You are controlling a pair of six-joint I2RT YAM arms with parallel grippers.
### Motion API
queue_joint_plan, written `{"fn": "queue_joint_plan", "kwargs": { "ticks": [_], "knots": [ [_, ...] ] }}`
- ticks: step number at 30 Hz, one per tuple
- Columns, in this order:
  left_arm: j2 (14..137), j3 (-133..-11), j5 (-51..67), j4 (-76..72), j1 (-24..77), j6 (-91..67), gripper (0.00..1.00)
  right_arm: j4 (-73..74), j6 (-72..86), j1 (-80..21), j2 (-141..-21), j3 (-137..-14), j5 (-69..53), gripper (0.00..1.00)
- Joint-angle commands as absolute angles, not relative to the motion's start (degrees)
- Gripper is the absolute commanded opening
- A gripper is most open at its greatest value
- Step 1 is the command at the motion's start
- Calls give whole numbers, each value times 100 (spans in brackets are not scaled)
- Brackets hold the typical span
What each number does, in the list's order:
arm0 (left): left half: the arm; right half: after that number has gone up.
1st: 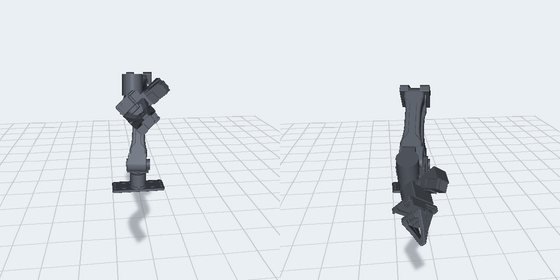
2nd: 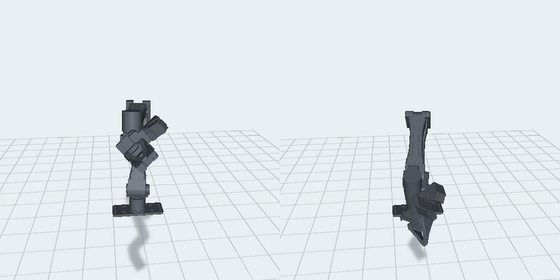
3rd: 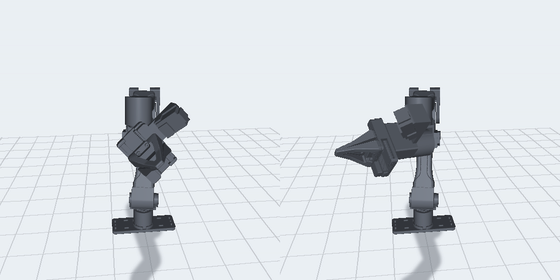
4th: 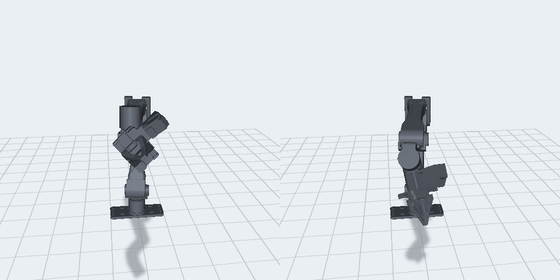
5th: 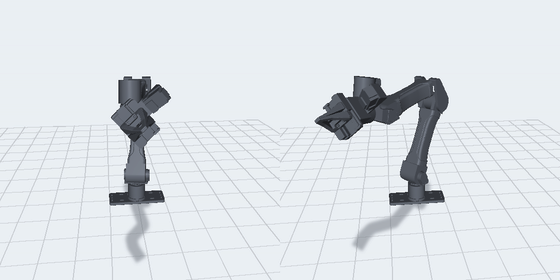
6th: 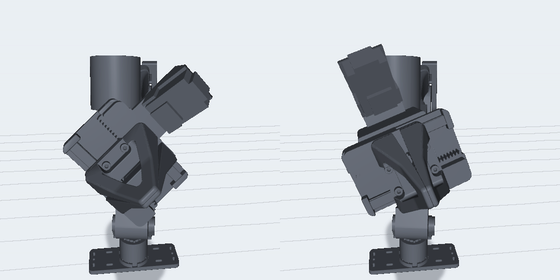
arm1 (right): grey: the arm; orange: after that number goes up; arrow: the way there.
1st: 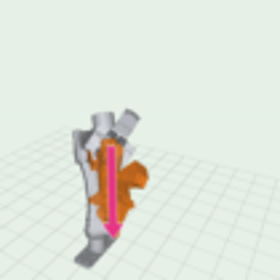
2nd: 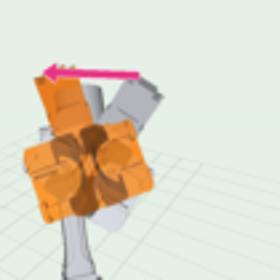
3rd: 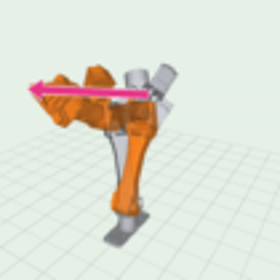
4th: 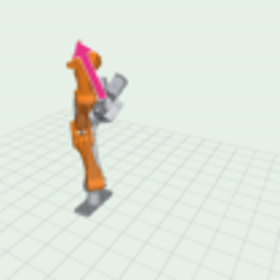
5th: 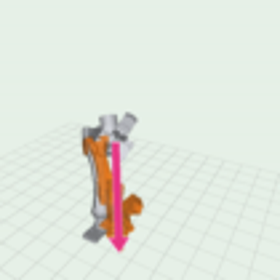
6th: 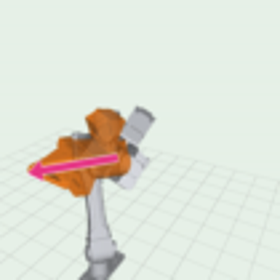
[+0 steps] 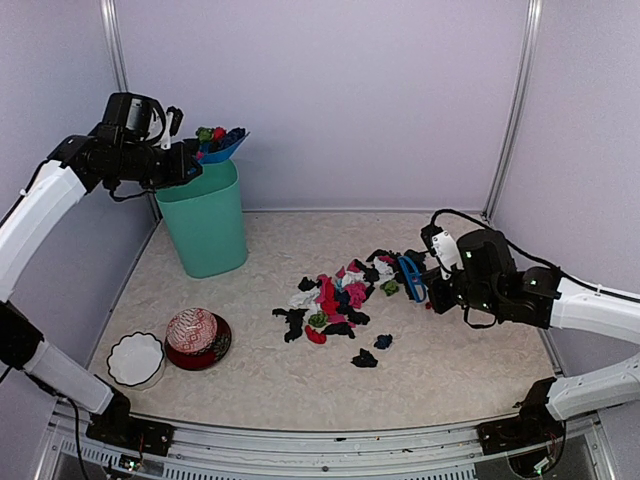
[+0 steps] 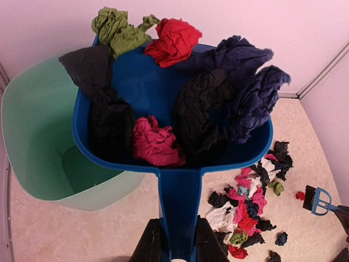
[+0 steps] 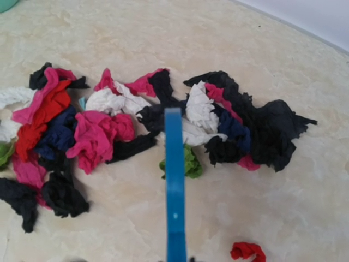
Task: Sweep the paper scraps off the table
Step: Dump the paper scraps in the dustpan into the trash bin.
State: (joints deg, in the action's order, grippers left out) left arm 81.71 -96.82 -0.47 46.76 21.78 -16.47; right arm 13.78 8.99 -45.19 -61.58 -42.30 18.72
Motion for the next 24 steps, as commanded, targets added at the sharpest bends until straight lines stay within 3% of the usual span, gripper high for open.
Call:
{"fn": "queue_joint_plan", "kwargs": {
  "ticks": [1,15,24],
  "knots": [
    [7980,-9165,1075,3994,1695,-1981,0,1240,1028,-4438,-6004,-4125,1781,0],
    [7830,-7750,3736,2235,188,-3537,0,1247,1052,-4438,-6004,-4146,1737,0],
    [7788,-6908,4810,460,-179,-5201,0,1238,1042,-4438,-5994,-4138,1729,0]
  ]
}}
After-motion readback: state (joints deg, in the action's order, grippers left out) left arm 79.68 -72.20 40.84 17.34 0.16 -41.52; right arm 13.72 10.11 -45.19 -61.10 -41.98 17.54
